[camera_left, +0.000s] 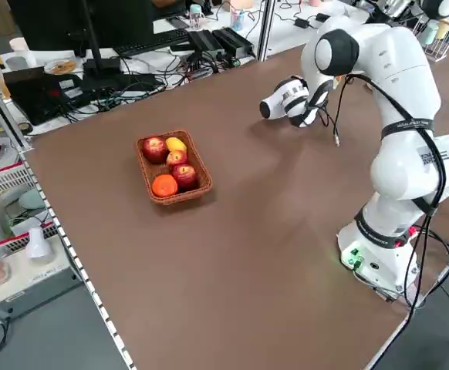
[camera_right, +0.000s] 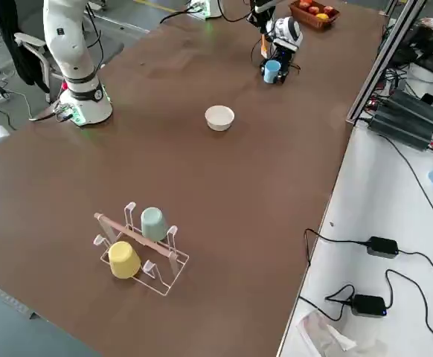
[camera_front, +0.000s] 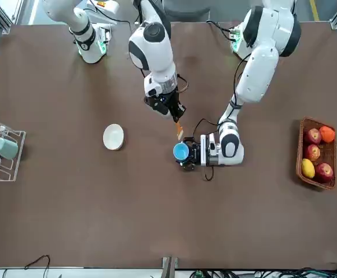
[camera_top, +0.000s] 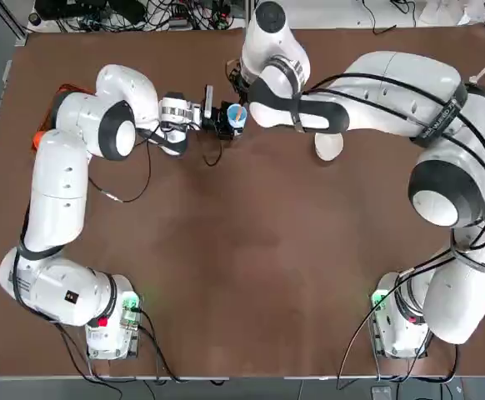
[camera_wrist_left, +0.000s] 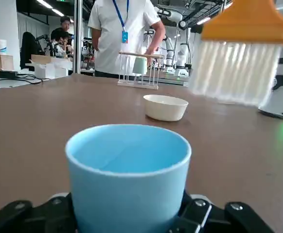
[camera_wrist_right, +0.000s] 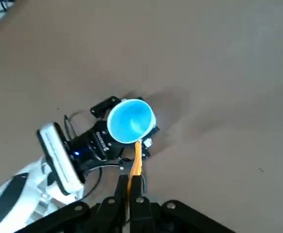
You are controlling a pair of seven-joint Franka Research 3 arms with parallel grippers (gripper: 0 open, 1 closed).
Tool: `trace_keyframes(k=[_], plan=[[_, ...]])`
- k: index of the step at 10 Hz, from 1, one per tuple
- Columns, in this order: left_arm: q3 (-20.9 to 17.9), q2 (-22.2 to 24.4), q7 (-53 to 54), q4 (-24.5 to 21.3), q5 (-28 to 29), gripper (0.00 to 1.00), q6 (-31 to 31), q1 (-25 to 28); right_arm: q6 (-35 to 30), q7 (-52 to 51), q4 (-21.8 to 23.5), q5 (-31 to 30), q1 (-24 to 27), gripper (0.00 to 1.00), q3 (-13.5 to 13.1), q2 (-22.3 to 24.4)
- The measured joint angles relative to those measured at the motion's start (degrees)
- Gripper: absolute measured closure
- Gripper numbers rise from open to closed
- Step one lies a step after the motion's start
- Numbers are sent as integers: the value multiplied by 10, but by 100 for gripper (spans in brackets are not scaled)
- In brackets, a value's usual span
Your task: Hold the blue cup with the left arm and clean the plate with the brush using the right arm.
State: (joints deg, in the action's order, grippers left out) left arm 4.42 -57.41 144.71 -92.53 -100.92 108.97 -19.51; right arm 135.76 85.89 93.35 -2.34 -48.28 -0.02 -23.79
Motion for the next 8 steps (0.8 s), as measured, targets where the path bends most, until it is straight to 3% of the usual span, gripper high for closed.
trace_keyframes(k=[4,8], plan=[[0,0,0,0,0,34,-2,0,0,11,-40,0,2,95,-10,-30],[0,-1,0,0,0,34,-3,1,0,12,-47,-9,4,95,-17,-42]])
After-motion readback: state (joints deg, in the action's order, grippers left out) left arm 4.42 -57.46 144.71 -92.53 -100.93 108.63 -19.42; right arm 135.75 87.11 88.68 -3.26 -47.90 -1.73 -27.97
